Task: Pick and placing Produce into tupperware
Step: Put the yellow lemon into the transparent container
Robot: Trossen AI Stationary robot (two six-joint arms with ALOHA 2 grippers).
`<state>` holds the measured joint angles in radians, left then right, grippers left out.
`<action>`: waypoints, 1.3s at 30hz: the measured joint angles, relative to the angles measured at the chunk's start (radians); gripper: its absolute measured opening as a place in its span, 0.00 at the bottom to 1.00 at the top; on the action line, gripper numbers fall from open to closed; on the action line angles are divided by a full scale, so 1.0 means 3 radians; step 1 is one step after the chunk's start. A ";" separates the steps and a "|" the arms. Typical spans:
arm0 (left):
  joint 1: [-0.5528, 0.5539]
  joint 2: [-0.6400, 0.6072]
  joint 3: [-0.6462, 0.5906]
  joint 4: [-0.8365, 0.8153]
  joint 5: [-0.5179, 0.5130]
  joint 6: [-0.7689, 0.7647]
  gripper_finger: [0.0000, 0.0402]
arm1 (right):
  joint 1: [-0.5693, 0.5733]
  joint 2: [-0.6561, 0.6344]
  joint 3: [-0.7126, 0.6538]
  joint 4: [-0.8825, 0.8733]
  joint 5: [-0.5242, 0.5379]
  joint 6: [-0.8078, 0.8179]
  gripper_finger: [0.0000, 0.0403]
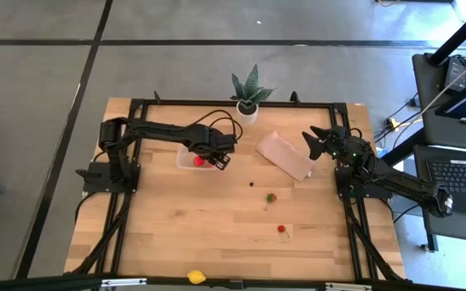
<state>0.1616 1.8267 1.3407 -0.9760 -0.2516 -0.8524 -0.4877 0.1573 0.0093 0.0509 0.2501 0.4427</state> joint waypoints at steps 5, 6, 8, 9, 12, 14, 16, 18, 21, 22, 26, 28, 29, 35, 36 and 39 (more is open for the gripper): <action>0.0000 -0.0001 0.0000 -0.0017 0.0001 0.0204 0.40 | 0.0000 -0.0001 0.0000 0.0000 0.0001 -0.0004 0.74; 0.0000 -0.0001 0.0000 -0.0019 0.0014 0.0313 0.40 | 0.0000 0.0000 0.0000 0.0000 0.0000 -0.0004 0.74; -0.0014 -0.0039 0.0000 -0.0078 0.0027 0.0381 0.39 | 0.0000 0.0000 0.0000 0.0000 0.0000 -0.0004 0.74; -0.0029 -0.0082 0.0000 -0.0123 0.0024 0.0381 0.39 | 0.0000 -0.0001 0.0000 0.0000 0.0000 -0.0005 0.74; -0.0146 -0.0268 0.0001 -0.0213 0.0009 0.0448 0.38 | 0.0000 -0.0001 0.0000 0.0000 0.0000 -0.0005 0.74; -0.0274 -0.0420 0.0001 -0.0225 0.0015 0.0496 0.38 | 0.0000 -0.0001 0.0000 0.0000 0.0000 -0.0006 0.74; -0.0409 -0.0597 0.0002 -0.0247 0.0027 0.0490 0.38 | 0.0000 -0.0001 0.0000 0.0000 0.0000 -0.0006 0.74; -0.0551 -0.0783 0.0004 -0.0247 0.0091 0.0473 0.39 | 0.0000 -0.0001 0.0000 0.0000 0.0001 -0.0008 0.74; -0.0753 -0.1019 0.0004 -0.0232 0.0189 0.0374 0.41 | 0.0000 -0.0001 0.0000 0.0000 0.0000 -0.0010 0.74; -0.0811 -0.1086 0.0004 -0.0228 0.0232 0.0288 0.42 | 0.0000 -0.0001 0.0000 0.0000 0.0000 -0.0010 0.74; -0.1014 -0.1273 0.0004 -0.0190 0.0370 0.0072 0.46 | 0.0000 0.0000 0.0000 0.0000 0.0000 -0.0015 0.74; -0.1119 -0.1312 0.0004 -0.0195 0.0375 0.0081 0.48 | 0.0000 0.0000 0.0000 0.0000 0.0000 -0.0020 0.74; -0.1166 -0.1319 0.0004 -0.0194 0.0375 0.0112 0.50 | 0.0000 0.0000 0.0000 0.0000 0.0000 -0.0022 0.74; -0.1419 -0.1226 0.0004 -0.0037 0.0500 0.0652 0.65 | 0.0000 0.0000 0.0000 0.0000 0.0000 -0.0083 0.74; -0.1467 -0.1186 0.0004 0.0052 0.0499 0.0800 0.67 | 0.0000 0.0000 0.0000 0.0000 0.0001 -0.0090 0.74; -0.1556 -0.1075 0.0004 0.0365 0.0565 0.1029 0.74 | 0.0000 0.0000 0.0000 0.0000 0.0000 -0.0092 0.74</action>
<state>-0.3053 1.5042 1.3418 -0.8664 -0.0822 -0.5438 -0.4877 0.1574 0.0093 0.0509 0.2501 0.4151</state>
